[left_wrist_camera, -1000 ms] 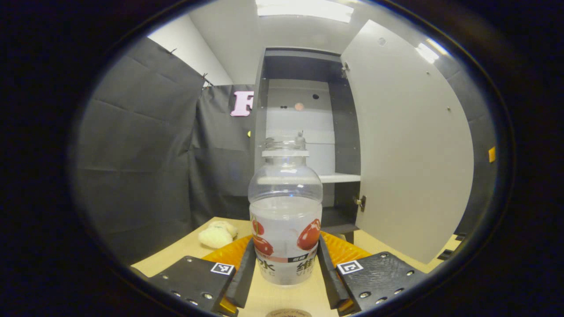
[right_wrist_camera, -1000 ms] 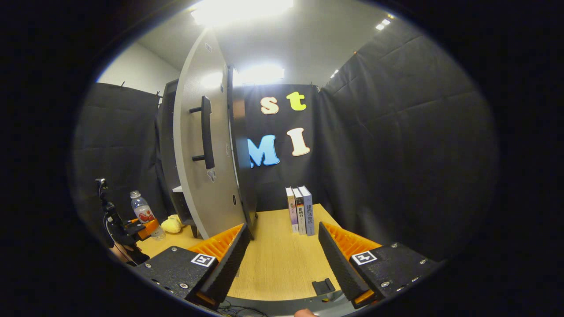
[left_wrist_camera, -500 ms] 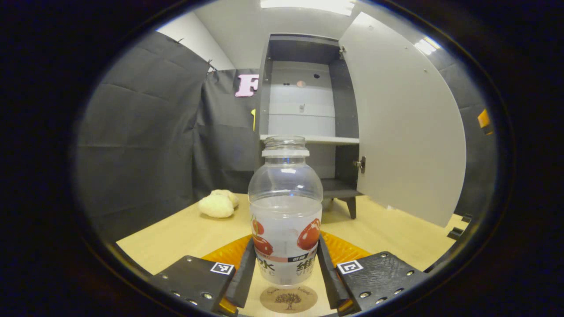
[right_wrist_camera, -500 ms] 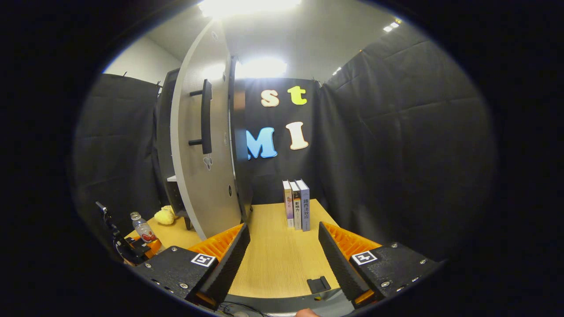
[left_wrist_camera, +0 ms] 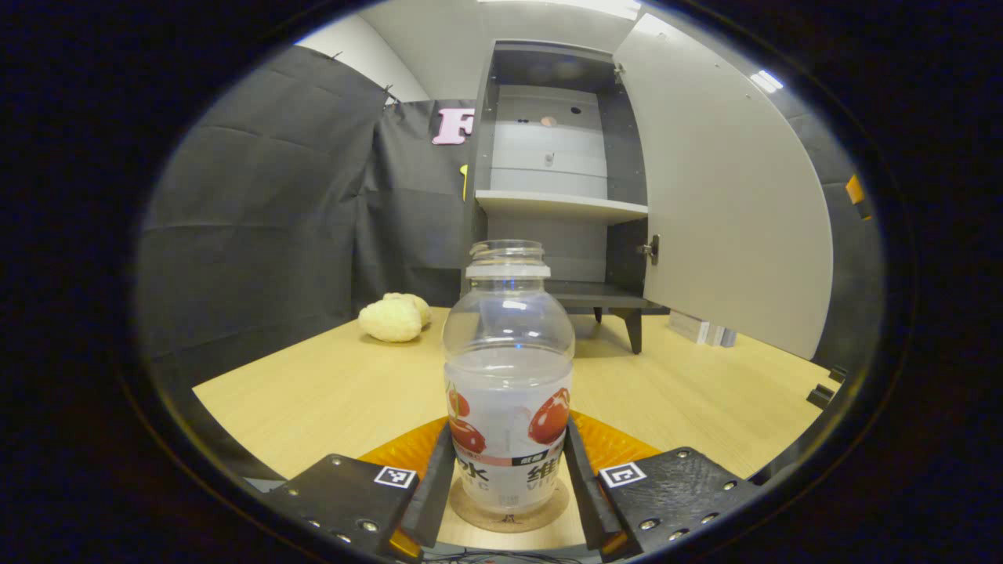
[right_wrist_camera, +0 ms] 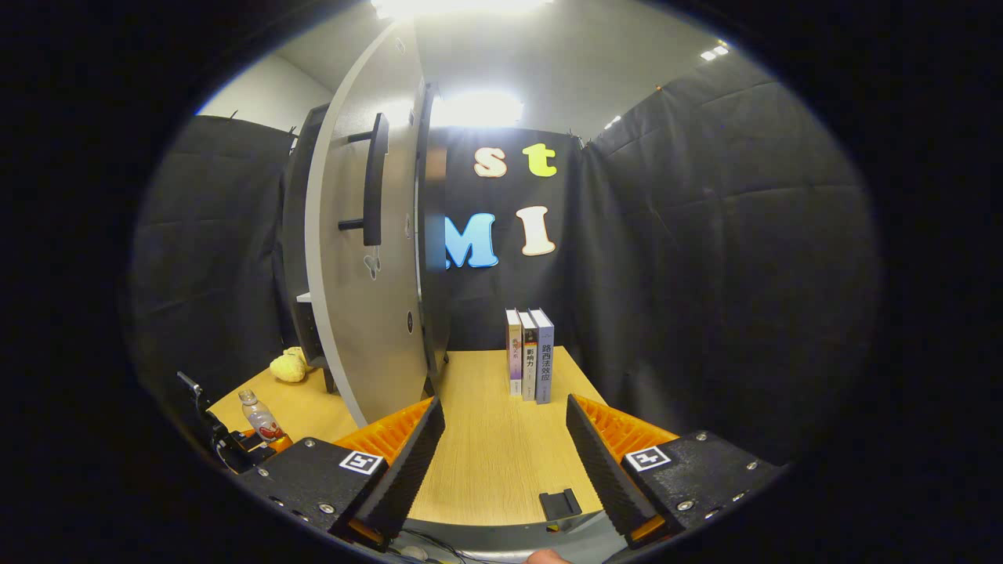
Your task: Open the cabinet door with the right hand, grasp the bottle in the cabinet with the left hand and place it on the coaster, then close the cabinet door with the right hand.
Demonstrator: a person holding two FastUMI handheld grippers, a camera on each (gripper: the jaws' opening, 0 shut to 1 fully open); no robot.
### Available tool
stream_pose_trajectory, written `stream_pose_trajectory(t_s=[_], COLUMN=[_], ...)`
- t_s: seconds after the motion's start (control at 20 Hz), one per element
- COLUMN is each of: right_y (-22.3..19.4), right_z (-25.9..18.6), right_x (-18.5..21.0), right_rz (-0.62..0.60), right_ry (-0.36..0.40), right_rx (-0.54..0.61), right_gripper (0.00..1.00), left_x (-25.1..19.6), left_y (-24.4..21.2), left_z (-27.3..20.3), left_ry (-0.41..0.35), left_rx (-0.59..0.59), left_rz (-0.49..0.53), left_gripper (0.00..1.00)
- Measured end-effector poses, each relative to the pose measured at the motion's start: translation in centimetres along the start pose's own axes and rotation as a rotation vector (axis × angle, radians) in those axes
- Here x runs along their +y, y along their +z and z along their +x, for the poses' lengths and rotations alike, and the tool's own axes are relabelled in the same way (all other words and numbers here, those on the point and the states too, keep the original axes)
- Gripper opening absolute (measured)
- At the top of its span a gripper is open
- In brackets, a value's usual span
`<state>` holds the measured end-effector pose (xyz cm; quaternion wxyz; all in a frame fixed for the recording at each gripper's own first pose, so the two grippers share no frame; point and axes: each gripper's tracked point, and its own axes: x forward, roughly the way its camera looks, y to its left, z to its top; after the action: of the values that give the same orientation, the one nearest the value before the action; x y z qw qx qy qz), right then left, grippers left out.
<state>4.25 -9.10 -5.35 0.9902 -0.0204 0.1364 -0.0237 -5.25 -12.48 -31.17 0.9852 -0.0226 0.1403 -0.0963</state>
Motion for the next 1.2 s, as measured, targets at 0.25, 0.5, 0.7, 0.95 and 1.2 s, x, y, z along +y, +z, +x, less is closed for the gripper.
stream_pose_trajectory(t_s=[0.25, 0.5, 0.7, 0.95, 1.2], right_y=[0.0, -0.5, 0.4, 4.6, 11.1], right_z=[0.5, 1.6, 3.3, 5.6, 5.5], right_x=[0.4, -0.3, -0.7, 0.0, 0.0], right_rz=[-0.017, 0.01, 0.049, 0.128, 0.139], right_ry=[0.02, 0.012, 0.007, 0.021, -0.033], right_rx=[-0.005, 0.001, -0.009, -0.071, -0.184], right_gripper=[0.96, 0.97, 0.96, 0.96, 0.96], left_x=[-0.3, -0.3, -1.3, -1.8, -0.8], left_y=[-0.4, 2.2, 6.1, 10.9, 15.0], left_z=[0.2, -1.4, -3.5, -6.3, -9.0], left_ry=[-0.002, 0.009, -0.005, -0.024, -0.026], left_rx=[0.02, 0.029, 0.02, -0.024, -0.047], left_rz=[0.043, 0.092, 0.096, 0.058, 0.051], left_gripper=[0.73, 0.73, 0.79, 0.79, 0.79])
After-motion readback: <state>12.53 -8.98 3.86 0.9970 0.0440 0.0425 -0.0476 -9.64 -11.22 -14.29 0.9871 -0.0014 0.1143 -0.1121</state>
